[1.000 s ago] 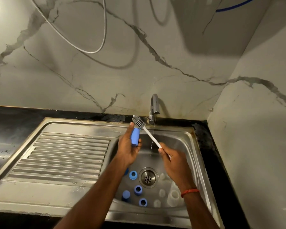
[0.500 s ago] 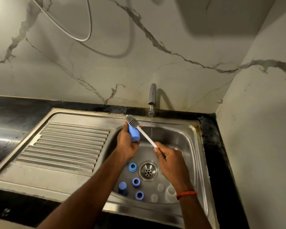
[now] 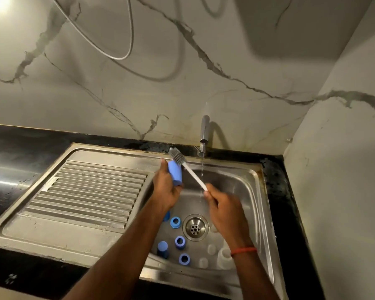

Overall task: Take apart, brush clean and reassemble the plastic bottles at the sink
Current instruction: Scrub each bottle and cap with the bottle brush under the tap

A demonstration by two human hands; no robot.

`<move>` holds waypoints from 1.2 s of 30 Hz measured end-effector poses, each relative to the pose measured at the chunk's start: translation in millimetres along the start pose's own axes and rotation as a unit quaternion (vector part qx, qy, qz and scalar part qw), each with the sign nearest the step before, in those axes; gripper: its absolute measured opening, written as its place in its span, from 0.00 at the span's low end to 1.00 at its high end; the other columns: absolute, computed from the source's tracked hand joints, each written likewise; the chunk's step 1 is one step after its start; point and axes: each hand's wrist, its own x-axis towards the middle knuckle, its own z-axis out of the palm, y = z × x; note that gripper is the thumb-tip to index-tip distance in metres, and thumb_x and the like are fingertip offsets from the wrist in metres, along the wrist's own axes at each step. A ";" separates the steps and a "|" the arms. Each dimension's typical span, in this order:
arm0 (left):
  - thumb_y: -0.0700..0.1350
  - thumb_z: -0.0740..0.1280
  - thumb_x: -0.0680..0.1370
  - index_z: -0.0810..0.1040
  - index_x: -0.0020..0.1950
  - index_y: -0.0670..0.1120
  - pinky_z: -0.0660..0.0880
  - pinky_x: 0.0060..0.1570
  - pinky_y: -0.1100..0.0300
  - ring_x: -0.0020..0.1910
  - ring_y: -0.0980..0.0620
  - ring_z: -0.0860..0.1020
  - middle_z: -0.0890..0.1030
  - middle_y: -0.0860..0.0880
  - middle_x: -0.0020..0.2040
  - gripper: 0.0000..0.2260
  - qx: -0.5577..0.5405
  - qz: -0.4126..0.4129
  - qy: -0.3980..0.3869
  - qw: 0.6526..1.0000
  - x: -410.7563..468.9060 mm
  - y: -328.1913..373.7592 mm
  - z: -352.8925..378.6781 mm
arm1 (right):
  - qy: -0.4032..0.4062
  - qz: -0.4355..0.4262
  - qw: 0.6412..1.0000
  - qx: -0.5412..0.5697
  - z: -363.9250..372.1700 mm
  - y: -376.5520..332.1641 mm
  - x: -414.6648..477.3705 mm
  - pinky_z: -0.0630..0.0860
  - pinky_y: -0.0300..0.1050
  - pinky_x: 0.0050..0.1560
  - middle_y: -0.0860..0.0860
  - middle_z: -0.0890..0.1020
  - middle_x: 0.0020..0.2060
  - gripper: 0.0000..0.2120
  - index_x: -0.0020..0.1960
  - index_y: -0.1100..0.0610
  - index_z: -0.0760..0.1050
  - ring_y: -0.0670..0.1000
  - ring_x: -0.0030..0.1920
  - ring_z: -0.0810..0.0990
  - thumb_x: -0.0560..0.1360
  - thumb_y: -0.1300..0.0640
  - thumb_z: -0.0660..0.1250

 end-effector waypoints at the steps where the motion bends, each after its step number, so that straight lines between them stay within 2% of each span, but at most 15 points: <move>1: 0.59 0.63 0.82 0.76 0.58 0.41 0.77 0.48 0.55 0.46 0.48 0.80 0.81 0.43 0.49 0.20 -0.021 -0.004 -0.012 1.000 1.5 5.1 2.3 | -0.003 0.001 1.000 0.001 -1.7 -5.5 3.5 0.64 0.32 0.33 0.41 0.72 0.31 0.17 0.66 0.47 0.77 0.41 0.31 0.72 0.82 0.44 0.57; 5: 0.65 0.69 0.75 0.78 0.56 0.42 0.78 0.58 0.49 0.44 0.47 0.79 0.79 0.44 0.45 0.27 -0.050 -0.021 -0.033 0.998 14.7 34.8 2.8 | -0.048 -0.014 0.997 0.067 -11.2 -14.7 -15.2 0.72 0.37 0.33 0.44 0.75 0.31 0.15 0.66 0.47 0.77 0.43 0.32 0.75 0.82 0.47 0.60; 7: 0.66 0.71 0.72 0.77 0.58 0.41 0.79 0.54 0.50 0.43 0.48 0.78 0.79 0.45 0.43 0.30 -0.029 -0.032 -0.049 0.998 16.4 37.2 0.3 | -0.045 -0.002 0.996 0.076 -11.4 -13.9 -23.6 0.75 0.41 0.34 0.45 0.77 0.32 0.14 0.67 0.47 0.77 0.44 0.33 0.77 0.82 0.49 0.62; 9: 0.66 0.74 0.67 0.77 0.64 0.41 0.79 0.49 0.53 0.41 0.50 0.78 0.80 0.46 0.41 0.36 -0.001 -0.044 -0.081 0.996 11.7 29.4 3.9 | -0.017 0.011 0.999 0.044 -12.5 -14.4 -19.7 0.73 0.39 0.34 0.45 0.76 0.32 0.15 0.67 0.45 0.76 0.44 0.33 0.76 0.82 0.47 0.62; 11: 0.65 0.74 0.66 0.79 0.60 0.43 0.78 0.46 0.56 0.38 0.51 0.79 0.80 0.47 0.41 0.33 -0.017 -0.061 -0.111 0.992 5.0 20.5 8.0 | 0.012 0.005 1.000 -0.002 -13.2 -21.1 -10.9 0.68 0.33 0.33 0.43 0.74 0.31 0.16 0.68 0.46 0.76 0.42 0.32 0.75 0.82 0.46 0.60; 15: 0.60 0.73 0.70 0.79 0.54 0.43 0.79 0.38 0.61 0.35 0.53 0.80 0.81 0.47 0.37 0.24 -0.083 -0.073 -0.126 0.986 7.2 21.7 4.6 | 0.013 0.020 1.000 -0.006 -5.7 -35.2 -13.2 0.67 0.30 0.33 0.42 0.73 0.30 0.16 0.68 0.46 0.76 0.40 0.32 0.74 0.82 0.47 0.60; 18: 0.58 0.74 0.70 0.78 0.54 0.42 0.82 0.37 0.60 0.37 0.52 0.81 0.81 0.46 0.39 0.23 -0.072 -0.073 -0.123 0.987 17.4 31.6 -0.9 | 0.001 0.022 1.000 0.011 -0.4 -28.2 -26.6 0.69 0.33 0.34 0.44 0.74 0.30 0.15 0.67 0.47 0.77 0.43 0.33 0.75 0.82 0.48 0.61; 20: 0.58 0.72 0.74 0.77 0.55 0.41 0.83 0.41 0.57 0.39 0.50 0.82 0.83 0.44 0.40 0.22 -0.050 -0.084 -0.121 0.988 20.6 32.1 -3.6 | -0.003 0.022 1.000 0.000 -0.9 -22.2 -31.2 0.68 0.33 0.34 0.43 0.73 0.30 0.14 0.65 0.48 0.78 0.43 0.34 0.75 0.82 0.48 0.61; 22: 0.57 0.67 0.79 0.76 0.59 0.41 0.81 0.48 0.54 0.44 0.48 0.82 0.83 0.41 0.46 0.20 -0.025 -0.090 -0.115 0.989 20.3 25.4 -3.5 | 0.009 0.025 0.999 -0.027 0.2 -20.5 -26.3 0.66 0.32 0.34 0.41 0.72 0.30 0.15 0.66 0.46 0.77 0.42 0.33 0.74 0.82 0.47 0.60; 24: 0.57 0.65 0.81 0.76 0.64 0.41 0.80 0.49 0.52 0.49 0.46 0.82 0.82 0.39 0.54 0.21 -0.010 -0.093 -0.087 0.992 21.8 15.3 -0.8 | 0.030 0.032 0.997 -0.062 4.7 -22.5 -15.9 0.68 0.36 0.34 0.42 0.72 0.31 0.17 0.69 0.45 0.74 0.43 0.33 0.73 0.83 0.44 0.58; 25: 0.57 0.65 0.81 0.75 0.65 0.40 0.80 0.48 0.53 0.49 0.46 0.82 0.82 0.39 0.55 0.22 -0.007 -0.098 -0.075 0.992 23.5 12.0 0.7 | 0.039 0.042 0.995 -0.079 8.0 -24.1 -10.6 0.68 0.39 0.33 0.43 0.73 0.32 0.18 0.69 0.45 0.73 0.43 0.34 0.74 0.83 0.43 0.56; 28: 0.56 0.65 0.81 0.75 0.66 0.40 0.80 0.46 0.55 0.46 0.47 0.81 0.81 0.41 0.50 0.23 -0.031 -0.106 -0.052 0.993 29.1 15.8 5.1 | 0.035 0.058 0.995 -0.070 14.9 -24.8 -4.8 0.67 0.38 0.33 0.43 0.74 0.33 0.18 0.70 0.45 0.73 0.43 0.34 0.74 0.83 0.43 0.56; 31: 0.56 0.62 0.83 0.74 0.68 0.40 0.77 0.41 0.56 0.43 0.48 0.80 0.82 0.42 0.48 0.23 -0.037 -0.116 -0.050 0.991 38.0 27.9 -1.3 | 0.006 0.028 1.000 -0.006 13.2 -20.0 -19.6 0.70 0.37 0.32 0.42 0.72 0.29 0.15 0.66 0.48 0.77 0.44 0.32 0.74 0.82 0.47 0.60; 33: 0.56 0.61 0.83 0.74 0.69 0.39 0.77 0.39 0.56 0.43 0.48 0.81 0.83 0.42 0.48 0.23 -0.035 -0.127 -0.051 0.990 40.1 27.9 -7.8 | -0.002 0.027 0.999 0.027 13.1 -14.9 -24.8 0.73 0.41 0.33 0.43 0.74 0.28 0.14 0.65 0.48 0.78 0.44 0.31 0.76 0.82 0.49 0.62; 36: 0.57 0.64 0.82 0.74 0.66 0.39 0.78 0.37 0.57 0.42 0.48 0.81 0.81 0.41 0.50 0.23 -0.002 -0.117 -0.041 0.992 36.7 18.3 -9.8 | 0.021 0.052 0.998 -0.008 18.6 -14.6 -8.1 0.76 0.45 0.33 0.45 0.75 0.27 0.16 0.66 0.48 0.77 0.44 0.30 0.77 0.82 0.47 0.61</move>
